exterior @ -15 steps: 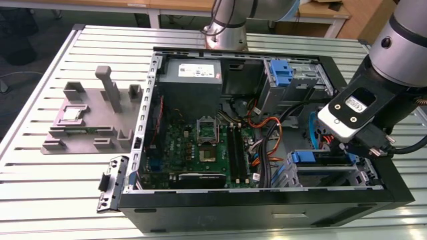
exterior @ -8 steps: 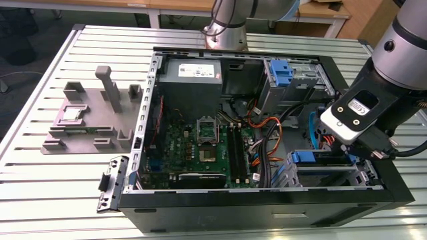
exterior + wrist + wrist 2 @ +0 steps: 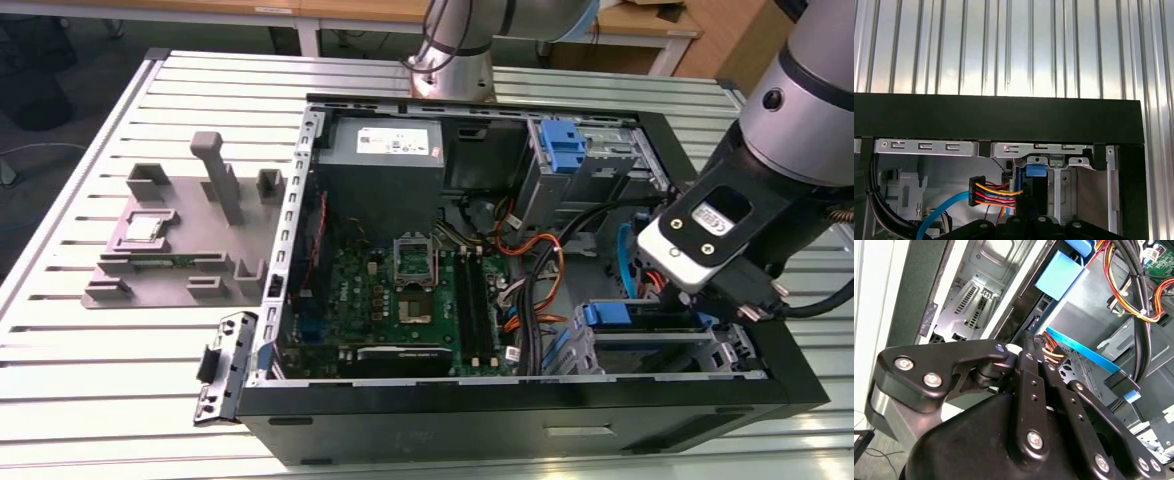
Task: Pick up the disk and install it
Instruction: 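Insert the first disk wire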
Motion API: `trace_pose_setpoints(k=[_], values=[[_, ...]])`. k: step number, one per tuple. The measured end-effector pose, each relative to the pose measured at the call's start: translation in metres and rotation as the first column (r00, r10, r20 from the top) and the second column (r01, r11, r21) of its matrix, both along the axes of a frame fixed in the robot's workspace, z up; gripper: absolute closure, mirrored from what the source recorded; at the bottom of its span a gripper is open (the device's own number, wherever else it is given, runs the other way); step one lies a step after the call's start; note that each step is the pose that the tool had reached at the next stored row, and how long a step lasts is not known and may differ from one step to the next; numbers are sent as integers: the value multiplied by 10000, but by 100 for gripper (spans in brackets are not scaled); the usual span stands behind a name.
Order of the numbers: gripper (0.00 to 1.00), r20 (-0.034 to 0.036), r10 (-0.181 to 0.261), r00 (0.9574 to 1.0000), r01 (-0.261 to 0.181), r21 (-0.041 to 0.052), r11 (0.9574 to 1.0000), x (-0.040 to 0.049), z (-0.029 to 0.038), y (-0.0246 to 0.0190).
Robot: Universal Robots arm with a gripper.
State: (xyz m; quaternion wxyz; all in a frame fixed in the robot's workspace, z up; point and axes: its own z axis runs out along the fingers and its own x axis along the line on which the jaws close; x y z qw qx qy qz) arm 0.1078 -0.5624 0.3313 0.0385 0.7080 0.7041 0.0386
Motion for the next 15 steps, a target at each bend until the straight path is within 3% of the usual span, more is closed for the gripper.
trace_pose_setpoints(k=[7, 12, 15], values=[[90, 1, 2, 10000, -2, 146, 9999, 1, 13, 22], [90, 0, -4, 10000, 4, 127, 9999, 1, 178, 26], [90, -1, -96, 10000, 96, 138, 9999, 1, 198, 25]])
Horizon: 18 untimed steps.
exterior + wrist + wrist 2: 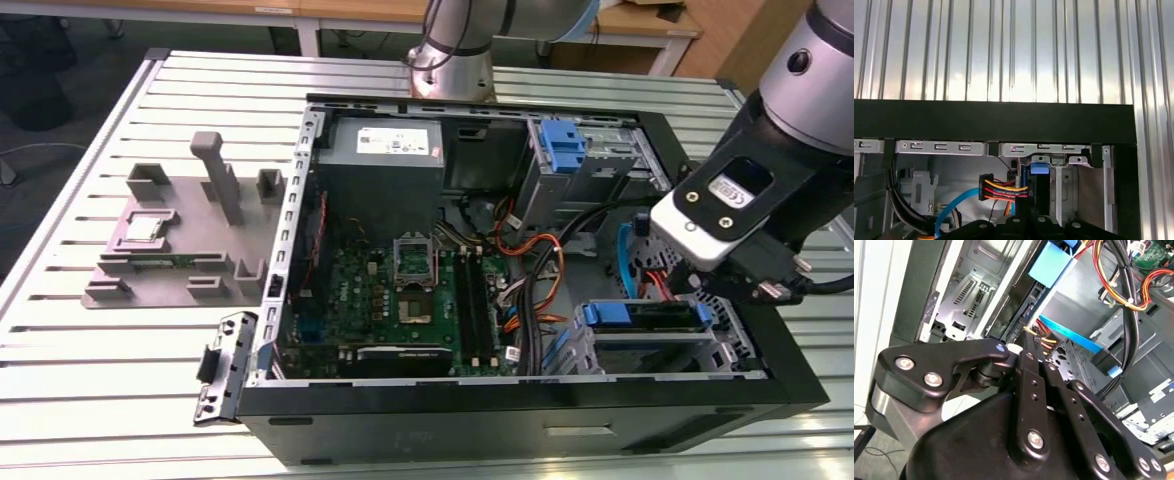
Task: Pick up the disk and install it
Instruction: 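Insert the first disk wire, then insert the second disk wire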
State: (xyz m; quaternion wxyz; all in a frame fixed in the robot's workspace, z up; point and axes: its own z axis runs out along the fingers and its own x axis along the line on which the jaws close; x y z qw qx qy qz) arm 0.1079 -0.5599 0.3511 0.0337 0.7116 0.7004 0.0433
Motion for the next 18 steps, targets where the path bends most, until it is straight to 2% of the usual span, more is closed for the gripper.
trace_pose_setpoints(k=[5, 18], values=[[90, -1, -155, 9999, 155, 82, 9998, 0, 0, -15], [90, -1, -156, 9999, 156, 82, 9998, 0, -3, -29]])
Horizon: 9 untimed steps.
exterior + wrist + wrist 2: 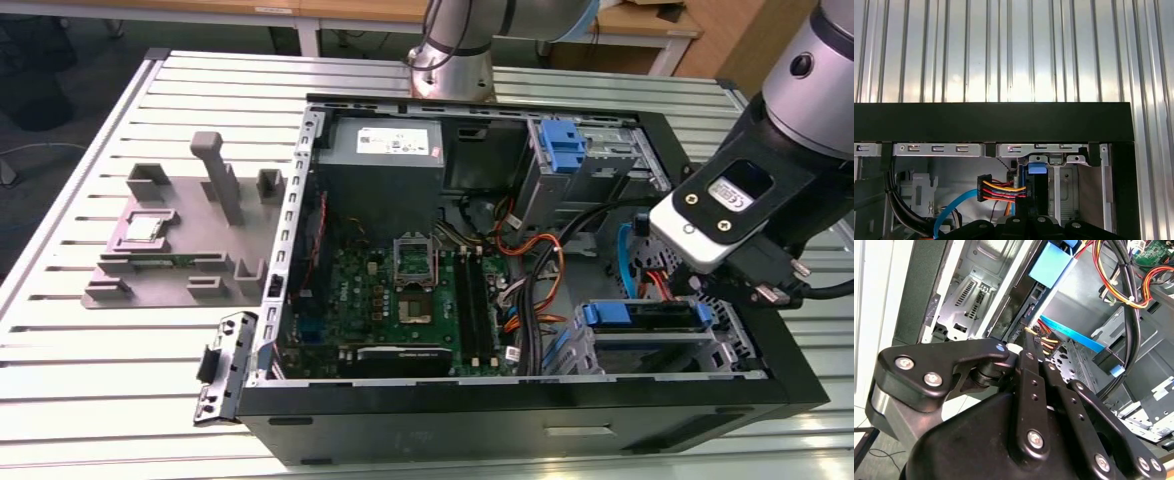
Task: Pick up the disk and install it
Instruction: 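Insert the second disk wire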
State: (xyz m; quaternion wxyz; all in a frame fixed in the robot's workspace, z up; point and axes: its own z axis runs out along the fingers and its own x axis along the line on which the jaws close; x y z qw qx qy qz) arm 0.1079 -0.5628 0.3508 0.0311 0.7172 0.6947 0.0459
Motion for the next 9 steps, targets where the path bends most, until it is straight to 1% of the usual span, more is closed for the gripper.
trace_pose_setpoints(k=[2, 6, 9], values=[[90, 0, 2, 10000, -2, 1, 10000, -14, -1, 0], [90, 1, 0, 10000, 0, 1, 10000, -125, -2, 0], [90, 0, 0, 10000, 0, 1, 10000, -187, -2, 0]])
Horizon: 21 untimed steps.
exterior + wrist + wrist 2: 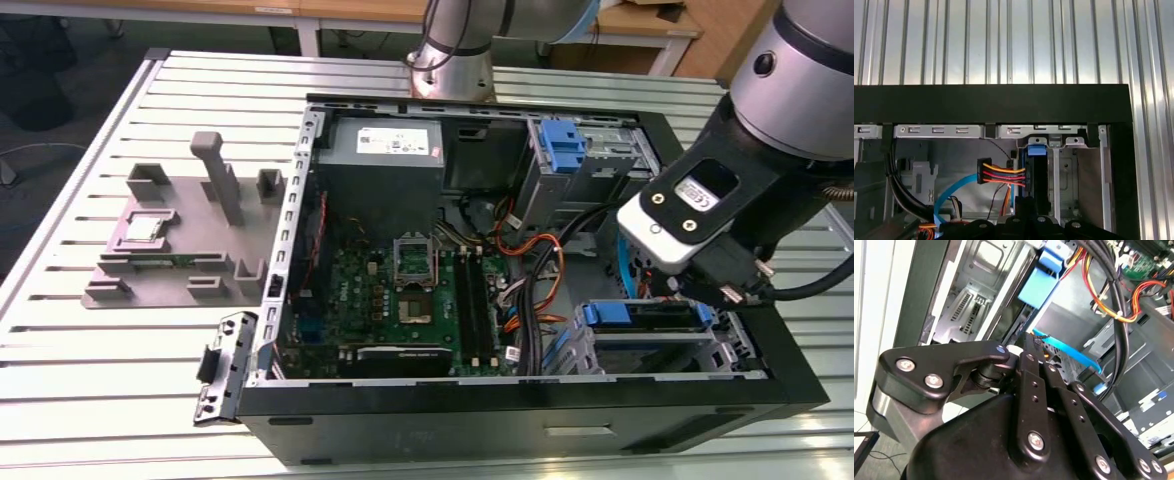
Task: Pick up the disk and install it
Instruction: 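Insert the second disk wire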
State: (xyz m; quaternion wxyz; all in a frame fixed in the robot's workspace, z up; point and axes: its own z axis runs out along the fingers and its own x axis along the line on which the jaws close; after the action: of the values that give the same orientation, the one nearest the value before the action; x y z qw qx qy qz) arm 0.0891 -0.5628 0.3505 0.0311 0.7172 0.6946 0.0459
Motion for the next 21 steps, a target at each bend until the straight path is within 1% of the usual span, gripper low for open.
trace_pose_setpoints(k=[3, 5, 14, 18, 21], values=[[90, 0, 1, 10000, -1, 6, 10000, -54, 0, 0], [90, 0, 0, 10000, 0, 11, 10000, -72, -1, -1], [90, 0, 1, 10000, -1, 11, 10000, -74, 4, 1], [90, 0, 0, 10000, 0, 11, 10000, -74, 63, 1], [90, 0, 0, 10000, 0, 12, 10000, -74, 146, 2]])
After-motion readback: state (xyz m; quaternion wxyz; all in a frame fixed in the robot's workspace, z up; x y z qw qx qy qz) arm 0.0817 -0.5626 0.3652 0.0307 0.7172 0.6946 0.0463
